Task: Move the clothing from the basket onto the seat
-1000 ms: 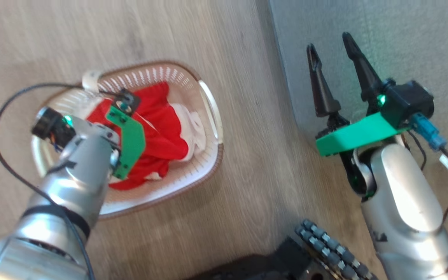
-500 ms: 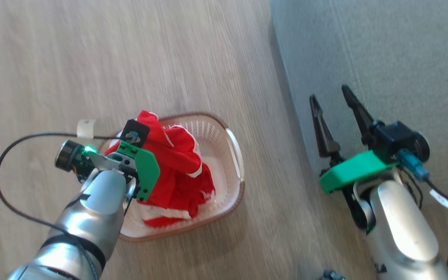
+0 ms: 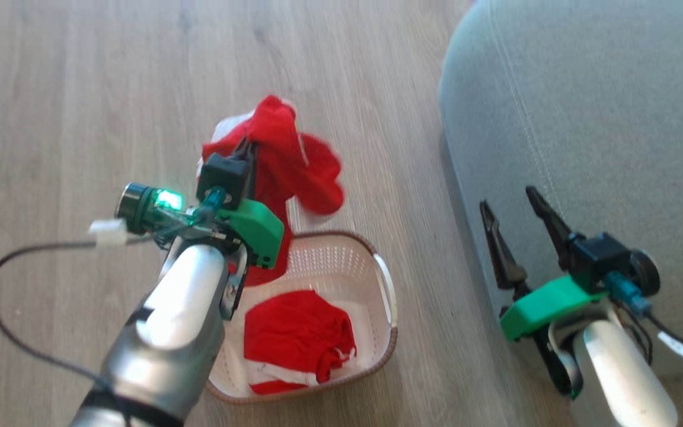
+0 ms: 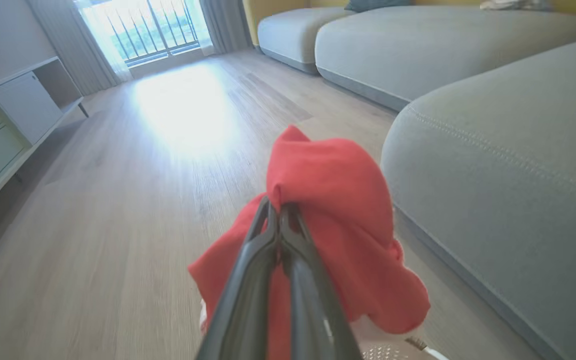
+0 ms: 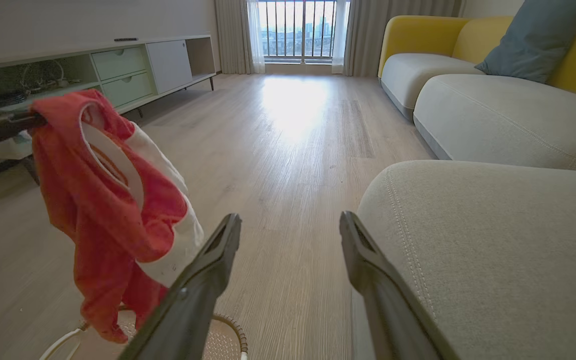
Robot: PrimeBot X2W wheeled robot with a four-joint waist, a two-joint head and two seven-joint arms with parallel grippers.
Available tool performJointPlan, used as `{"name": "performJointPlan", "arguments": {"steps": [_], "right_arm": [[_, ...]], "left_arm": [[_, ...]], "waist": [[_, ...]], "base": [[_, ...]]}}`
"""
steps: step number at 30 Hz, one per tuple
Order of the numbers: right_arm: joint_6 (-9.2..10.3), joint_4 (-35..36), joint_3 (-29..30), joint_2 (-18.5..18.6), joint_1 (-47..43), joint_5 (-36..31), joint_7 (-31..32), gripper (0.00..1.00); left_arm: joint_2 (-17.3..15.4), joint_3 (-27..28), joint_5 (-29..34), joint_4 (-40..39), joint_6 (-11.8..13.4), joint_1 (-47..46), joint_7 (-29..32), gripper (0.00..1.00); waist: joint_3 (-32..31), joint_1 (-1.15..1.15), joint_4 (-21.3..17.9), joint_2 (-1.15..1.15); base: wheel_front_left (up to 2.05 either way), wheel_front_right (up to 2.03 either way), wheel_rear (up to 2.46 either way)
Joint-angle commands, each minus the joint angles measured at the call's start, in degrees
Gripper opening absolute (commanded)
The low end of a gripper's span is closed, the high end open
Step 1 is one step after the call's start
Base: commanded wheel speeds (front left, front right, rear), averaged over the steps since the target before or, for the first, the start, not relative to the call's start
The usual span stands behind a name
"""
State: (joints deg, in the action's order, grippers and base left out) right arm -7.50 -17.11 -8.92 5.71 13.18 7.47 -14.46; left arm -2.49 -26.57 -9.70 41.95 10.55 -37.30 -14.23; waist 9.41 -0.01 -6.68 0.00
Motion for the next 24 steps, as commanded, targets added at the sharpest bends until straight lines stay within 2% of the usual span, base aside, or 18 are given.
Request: {"name": "performJointPlan", "arguments": {"steps": [1,6,13,19,24], "right_arm": [[0.01,1.8,-1.1,0.2,-0.3,-0.3,-0.5,1.0],[0.01,2.2,-1.3,0.1,-1.6,-0.1,-0.5,1.0],[0.01,2.5,-1.6,0.0,-2.8,-0.1,-0.5,1.0],[0.01,2.5,-2.2,-0.1,-3.3,0.2,-0.5,1.0],[0.01,2.3,-2.7,0.0,-3.6,0.3,-0.5,1.0]], "left_arm": [[-2.1,2.5,0.7,-4.4,0.7,0.0,-0.7,0.0],[-3.7,5.6,2.9,-19.5,2.6,5.0,-0.8,0.0],[-3.7,9.6,4.7,-36.0,3.2,9.0,-0.8,0.0],[-3.0,11.3,7.1,-46.2,3.8,11.2,-0.8,0.0],[-2.1,11.3,7.3,-51.1,3.6,12.6,-0.8,0.0]], "waist": [[-1.8,0.01,0.8,0.0],[-3.5,0.01,0.9,0.0],[-4.9,0.01,1.0,0.0],[-5.7,0.01,0.8,0.0],[-6.0,0.01,0.8,0.0]], "base": [[0.0,0.0,0.0],[0.0,0.0,0.0],[0.0,0.0,0.0],[0.0,0.0,0.0],[0.0,0.0,0.0]]}}
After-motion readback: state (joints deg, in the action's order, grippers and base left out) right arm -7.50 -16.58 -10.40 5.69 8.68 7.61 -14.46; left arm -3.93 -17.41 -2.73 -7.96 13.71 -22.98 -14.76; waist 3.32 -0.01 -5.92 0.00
